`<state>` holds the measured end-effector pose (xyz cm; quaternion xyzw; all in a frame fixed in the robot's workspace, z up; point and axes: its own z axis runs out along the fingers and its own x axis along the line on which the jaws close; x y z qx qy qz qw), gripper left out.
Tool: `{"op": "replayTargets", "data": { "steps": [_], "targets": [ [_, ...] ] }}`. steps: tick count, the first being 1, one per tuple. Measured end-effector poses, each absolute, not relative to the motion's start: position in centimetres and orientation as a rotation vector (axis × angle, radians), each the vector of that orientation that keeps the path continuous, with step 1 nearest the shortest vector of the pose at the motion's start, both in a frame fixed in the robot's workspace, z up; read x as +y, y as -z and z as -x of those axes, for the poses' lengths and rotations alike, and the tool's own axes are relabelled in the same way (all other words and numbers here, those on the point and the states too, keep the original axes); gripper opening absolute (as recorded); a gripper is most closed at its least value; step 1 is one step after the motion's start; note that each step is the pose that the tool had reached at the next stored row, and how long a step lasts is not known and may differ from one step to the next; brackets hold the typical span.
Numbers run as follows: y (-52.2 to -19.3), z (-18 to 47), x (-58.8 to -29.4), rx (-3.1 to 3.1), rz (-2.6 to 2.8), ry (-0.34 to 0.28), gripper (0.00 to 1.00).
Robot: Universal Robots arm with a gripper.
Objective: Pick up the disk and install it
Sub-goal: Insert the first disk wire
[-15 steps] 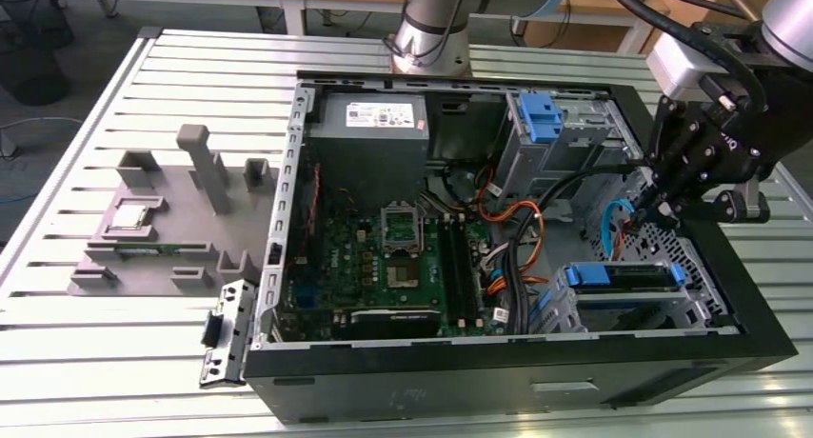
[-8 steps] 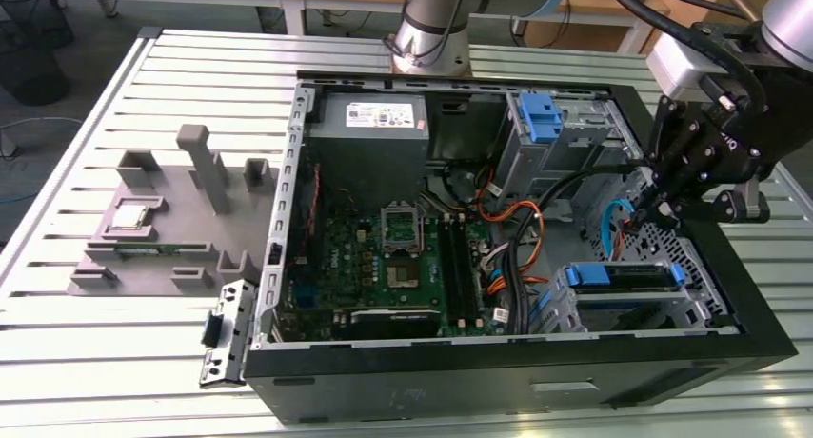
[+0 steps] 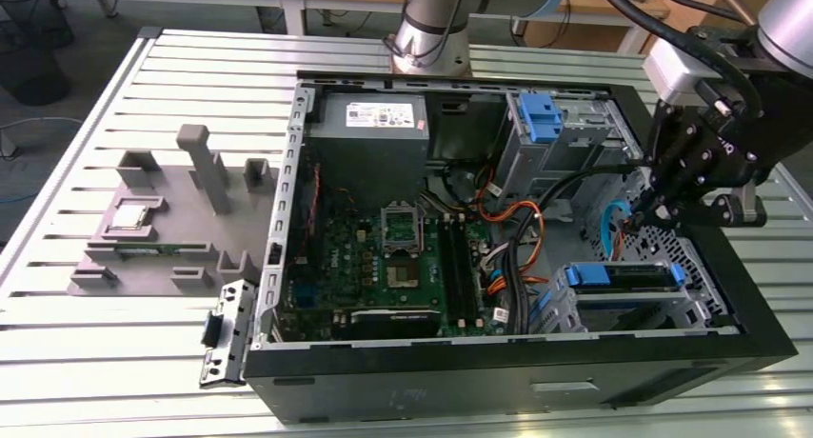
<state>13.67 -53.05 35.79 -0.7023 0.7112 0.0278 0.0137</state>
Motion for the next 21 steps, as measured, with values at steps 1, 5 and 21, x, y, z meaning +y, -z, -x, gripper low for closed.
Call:
{"op": "replayTargets", "data": {
  "steps": [1,5,21],
  "targets": [
    [-35.8,-13.6,-53.1,2.215,2.187,-0.087,0.18],
    [-35.7,-13.4,-53.3,2.215,2.187,-0.086,0.18],
    [-35.2,-12.9,-54.7,2.217,2.189,-0.082,0.18]
  ]
}}
